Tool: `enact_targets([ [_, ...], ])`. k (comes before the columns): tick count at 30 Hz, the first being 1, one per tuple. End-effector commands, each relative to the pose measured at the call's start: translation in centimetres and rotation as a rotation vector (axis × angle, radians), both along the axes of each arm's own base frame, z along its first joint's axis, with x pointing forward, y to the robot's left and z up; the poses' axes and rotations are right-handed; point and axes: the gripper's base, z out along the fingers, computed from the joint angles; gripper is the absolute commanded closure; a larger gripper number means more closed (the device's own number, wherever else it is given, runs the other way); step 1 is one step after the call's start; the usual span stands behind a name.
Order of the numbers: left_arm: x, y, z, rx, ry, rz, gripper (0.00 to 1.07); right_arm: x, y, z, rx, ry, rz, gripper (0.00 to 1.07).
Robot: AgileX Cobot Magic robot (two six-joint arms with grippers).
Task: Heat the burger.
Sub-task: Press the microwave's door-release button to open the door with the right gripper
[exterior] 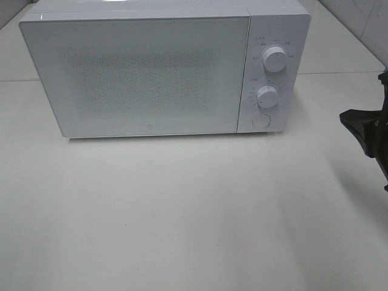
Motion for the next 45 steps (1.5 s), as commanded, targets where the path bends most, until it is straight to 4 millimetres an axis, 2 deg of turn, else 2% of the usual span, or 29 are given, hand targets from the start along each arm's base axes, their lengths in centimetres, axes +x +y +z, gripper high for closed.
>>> enact_targets([
  [1,-0.2,-0.1,-0.1,-0.003,-0.006,-0.005,0.22,0.3,-0.1,-0.8,0.057,0.036,-0.029,1.07],
  [7,-0.2,-0.1,-0.1,-0.003,-0.006,-0.005,0.22,0.4,0.0,-1.3,0.097,0.072,-0.045,1.07],
  [9,-0.2,-0.1,-0.1,-0.003,-0.006,-0.005,0.22,0.4,1.2,-1.7,0.140,0.094,-0.063,1.07],
  [21,-0.1,-0.1,-0.1,-0.004,0.001,-0.005,0.22,0.6,3.7,-3.2,0.190,0.117,-0.107,1.07],
  [26,-0.1,-0.1,-0.1,-0.004,0.001,-0.005,0.22,2.1,5.2,-3.7,0.199,0.128,-0.101,1.07],
  [45,-0.1,-0.1,-0.1,-0.004,0.001,-0.005,0.22,6.8,7.4,-6.0,0.190,0.143,-0.109,1.07],
])
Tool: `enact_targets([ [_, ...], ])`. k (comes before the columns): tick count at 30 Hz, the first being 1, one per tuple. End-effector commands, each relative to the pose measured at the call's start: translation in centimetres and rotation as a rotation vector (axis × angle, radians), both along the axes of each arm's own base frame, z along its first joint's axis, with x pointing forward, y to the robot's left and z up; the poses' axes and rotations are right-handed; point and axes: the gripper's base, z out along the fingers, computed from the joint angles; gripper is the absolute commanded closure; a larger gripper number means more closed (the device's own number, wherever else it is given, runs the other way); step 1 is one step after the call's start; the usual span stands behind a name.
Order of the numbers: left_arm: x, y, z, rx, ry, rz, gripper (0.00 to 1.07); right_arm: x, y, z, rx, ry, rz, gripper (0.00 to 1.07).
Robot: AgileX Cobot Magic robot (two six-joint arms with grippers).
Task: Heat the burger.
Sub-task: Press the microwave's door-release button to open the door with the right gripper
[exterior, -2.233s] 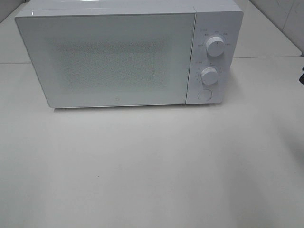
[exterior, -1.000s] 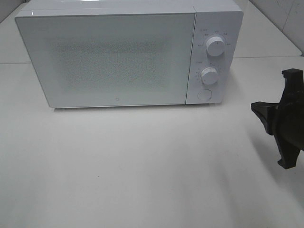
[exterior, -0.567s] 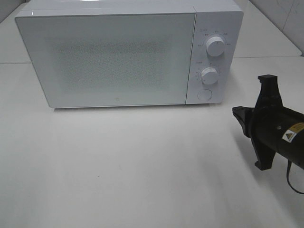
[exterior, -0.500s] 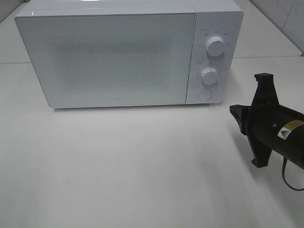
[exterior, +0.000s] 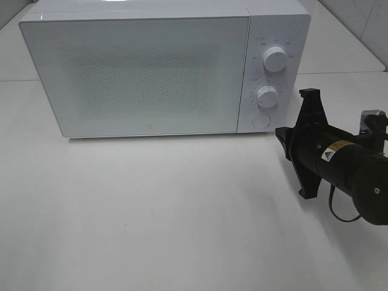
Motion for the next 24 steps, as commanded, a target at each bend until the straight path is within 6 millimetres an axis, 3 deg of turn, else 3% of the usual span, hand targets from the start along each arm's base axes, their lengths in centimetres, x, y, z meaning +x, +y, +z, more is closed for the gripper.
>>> enact_targets([
  [1,-0.1,-0.1,-0.1,-0.004,0.001,-0.005,0.22,1.5,0.7,-0.3,-0.004,-0.022,0.005,1.07],
  [24,-0.1,-0.1,-0.1,-0.004,0.001,-0.005,0.22,5.7,2.0,-3.2,-0.013,-0.010,-0.032,1.07],
])
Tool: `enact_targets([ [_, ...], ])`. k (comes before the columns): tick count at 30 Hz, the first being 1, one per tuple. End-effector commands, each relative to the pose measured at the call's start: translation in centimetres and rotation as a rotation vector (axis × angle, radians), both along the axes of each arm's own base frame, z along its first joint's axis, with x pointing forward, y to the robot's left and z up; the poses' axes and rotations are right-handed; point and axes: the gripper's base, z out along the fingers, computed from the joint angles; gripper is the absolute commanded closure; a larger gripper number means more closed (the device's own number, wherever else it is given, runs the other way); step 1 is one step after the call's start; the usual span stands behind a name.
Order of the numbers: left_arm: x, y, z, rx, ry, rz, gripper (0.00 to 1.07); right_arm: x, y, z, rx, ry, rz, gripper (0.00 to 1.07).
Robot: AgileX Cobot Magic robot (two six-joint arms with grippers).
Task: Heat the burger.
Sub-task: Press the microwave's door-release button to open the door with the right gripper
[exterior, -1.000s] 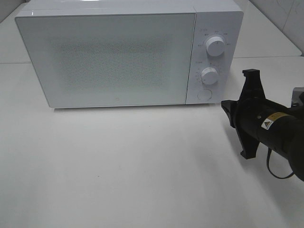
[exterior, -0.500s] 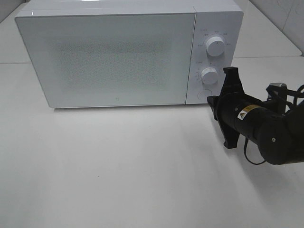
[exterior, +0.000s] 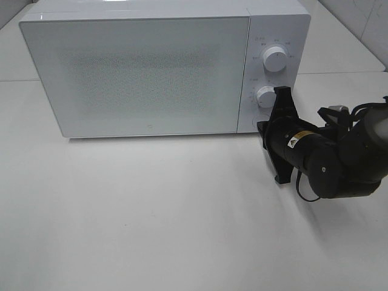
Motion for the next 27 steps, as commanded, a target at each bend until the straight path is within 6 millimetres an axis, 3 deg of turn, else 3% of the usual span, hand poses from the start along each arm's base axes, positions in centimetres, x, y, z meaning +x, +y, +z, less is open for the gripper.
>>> enact_targets([
  [1,-0.1,-0.1,-0.1,-0.004,0.001,-0.005,0.22,0.5,0.0,0.0,-0.015,-0.009,-0.011,1.07],
  [18,-0.1,-0.1,-0.1,-0.004,0.001,-0.005,0.22,1.5,-1.3,0.4,-0.070,-0.042,-0.053,1.07],
  [27,-0.1,-0.1,-0.1,-0.004,0.001,-0.005,0.22,2.5,-0.8,1.0,-0.066,-0.061,-0.027,1.07],
])
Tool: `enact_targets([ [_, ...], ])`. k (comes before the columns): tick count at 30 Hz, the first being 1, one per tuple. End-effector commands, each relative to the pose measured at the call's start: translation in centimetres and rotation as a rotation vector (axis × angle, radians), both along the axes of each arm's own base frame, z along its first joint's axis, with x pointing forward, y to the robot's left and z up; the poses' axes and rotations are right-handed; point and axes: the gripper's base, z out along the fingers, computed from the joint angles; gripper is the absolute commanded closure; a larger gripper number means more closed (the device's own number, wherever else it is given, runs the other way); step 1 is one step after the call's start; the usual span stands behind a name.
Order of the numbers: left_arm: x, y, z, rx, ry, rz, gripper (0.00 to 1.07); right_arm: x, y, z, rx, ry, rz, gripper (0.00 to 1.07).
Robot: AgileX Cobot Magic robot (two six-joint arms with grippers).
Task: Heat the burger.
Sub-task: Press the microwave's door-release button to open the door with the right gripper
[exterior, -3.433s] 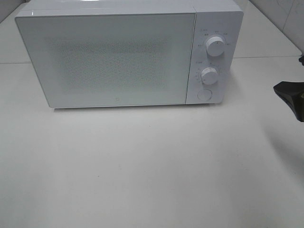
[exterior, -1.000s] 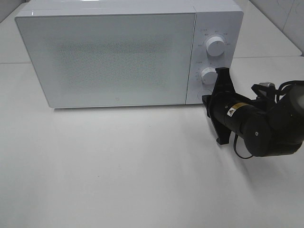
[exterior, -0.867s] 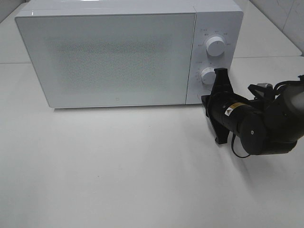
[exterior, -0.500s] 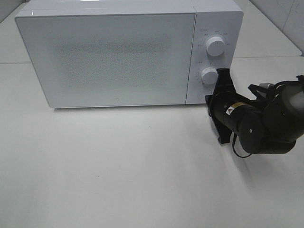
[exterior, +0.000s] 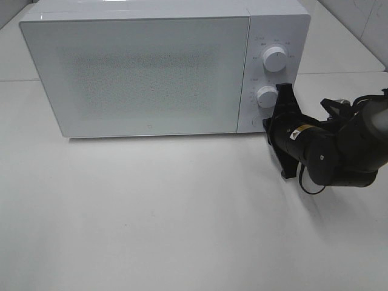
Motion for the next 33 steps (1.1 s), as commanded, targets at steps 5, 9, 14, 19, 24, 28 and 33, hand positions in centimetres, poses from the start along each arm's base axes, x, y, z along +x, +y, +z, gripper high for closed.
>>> enact_targets([
  [5,-0.1,-0.1,-0.1,-0.004,0.001,-0.005,0.22,1.1,0.3,1.3,0.002,-0.084,0.015,1.07],
  [9,-0.1,-0.1,-0.1,-0.004,0.001,-0.005,0.22,1.6,0.8,1.8,0.014,-0.122,0.042,1.07],
  [14,-0.1,-0.1,-0.1,-0.004,0.001,-0.005,0.22,1.8,0.3,2.1,0.009,-0.156,-0.009,1.07],
  [19,-0.1,-0.1,-0.1,-0.004,0.001,-0.005,0.22,1.9,0.3,2.5,0.013,-0.192,-0.014,1.07],
  [24,-0.1,-0.1,-0.1,-0.004,0.001,-0.005,0.22,2.4,0.2,2.9,0.026,-0.213,-0.049,1.07],
  [28,-0.1,-0.1,-0.1,-0.004,0.001,-0.005,0.22,3.3,0.2,3.4,0.002,-0.293,-0.081,1.07],
  [33,-0.1,-0.1,-0.1,-0.004,0.001,-0.005,0.22,4.0,0.3,2.8,0.011,-0.340,-0.100,1.07],
])
